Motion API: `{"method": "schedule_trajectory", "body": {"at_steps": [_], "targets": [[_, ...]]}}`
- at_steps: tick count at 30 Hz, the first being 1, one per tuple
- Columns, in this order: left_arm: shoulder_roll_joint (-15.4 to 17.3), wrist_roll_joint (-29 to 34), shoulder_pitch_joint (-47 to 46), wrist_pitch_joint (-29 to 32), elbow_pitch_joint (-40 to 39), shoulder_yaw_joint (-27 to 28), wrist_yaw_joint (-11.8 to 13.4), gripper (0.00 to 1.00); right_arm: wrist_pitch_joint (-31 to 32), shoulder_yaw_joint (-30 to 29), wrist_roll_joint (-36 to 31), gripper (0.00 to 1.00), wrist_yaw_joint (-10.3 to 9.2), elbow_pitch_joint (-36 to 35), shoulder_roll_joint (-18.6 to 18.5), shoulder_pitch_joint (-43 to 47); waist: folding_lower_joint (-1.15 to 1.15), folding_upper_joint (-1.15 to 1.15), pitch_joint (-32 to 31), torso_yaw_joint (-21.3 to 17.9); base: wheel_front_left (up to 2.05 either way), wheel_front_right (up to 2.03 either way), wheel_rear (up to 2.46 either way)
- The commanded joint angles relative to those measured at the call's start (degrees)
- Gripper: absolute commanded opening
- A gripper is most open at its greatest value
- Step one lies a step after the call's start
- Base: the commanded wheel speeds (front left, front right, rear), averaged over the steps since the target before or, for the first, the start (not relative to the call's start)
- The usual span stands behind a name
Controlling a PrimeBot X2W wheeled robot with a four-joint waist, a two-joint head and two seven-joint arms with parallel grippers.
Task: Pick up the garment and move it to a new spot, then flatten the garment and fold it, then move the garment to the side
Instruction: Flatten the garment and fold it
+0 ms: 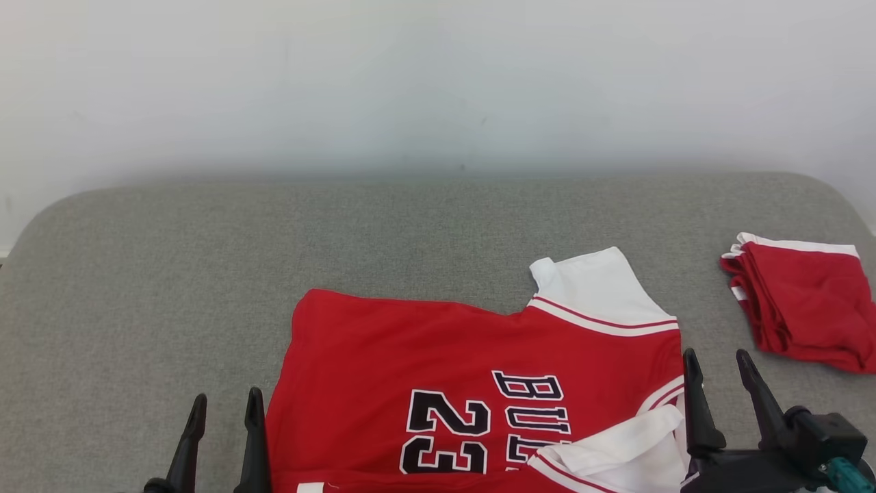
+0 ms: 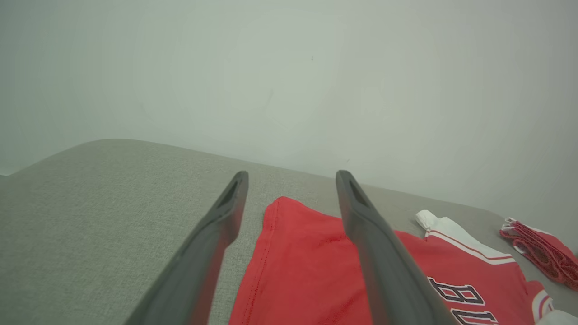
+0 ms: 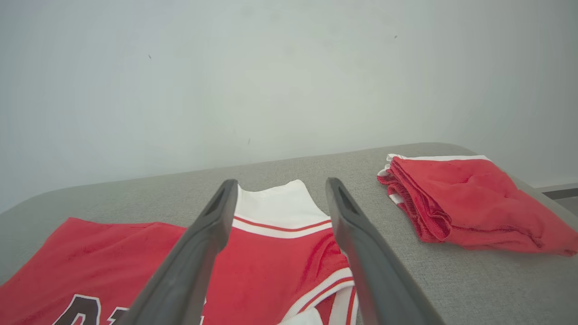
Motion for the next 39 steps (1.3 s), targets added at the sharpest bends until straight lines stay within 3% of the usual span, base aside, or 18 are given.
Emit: {"method": "schedule_trajectory", "body": {"at_steps": [1,10,22,31,39], "targets": [[-0.14,0.84,0.33,-0.14,0.70,0.39,-0.36,1.00,-0.60,0.01,-0.87,1.00,-0.15,0.84,-0.04,-0.23,0.01,0.00,-0.57,-0.56,0.00,0.00,0.00],[-0.62,3.29,0.67,-0.15,5.53,1.99,-1.46,1.00,-0.83,0.54,-3.16,1.00,-0.15,5.65,-0.03,-1.29,0.01,0.00,-1.17,-1.24,0.00,0.00,0.00],[-0.77,4.28,-0.74,-0.15,6.92,1.84,-1.80,1.00,1.93,0.01,-2.24,1.00,-0.15,5.89,-0.03,-3.19,0.01,0.00,-0.66,-1.26,0.00,0.00,0.00],[5.46,3.64,-16.28,3.52,19.68,-2.84,-1.84,1.00,9.27,1.77,-5.76,1.00,-0.15,0.81,-0.01,-9.19,0.01,0.00,2.18,-3.19,0.00,0.00,0.00],[11.43,2.29,-30.56,10.72,36.48,-4.17,-1.60,1.00,11.05,4.24,-5.02,1.00,-0.15,-1.92,0.00,-9.66,0.01,0.00,6.64,-10.74,0.00,0.00,0.00]]}}
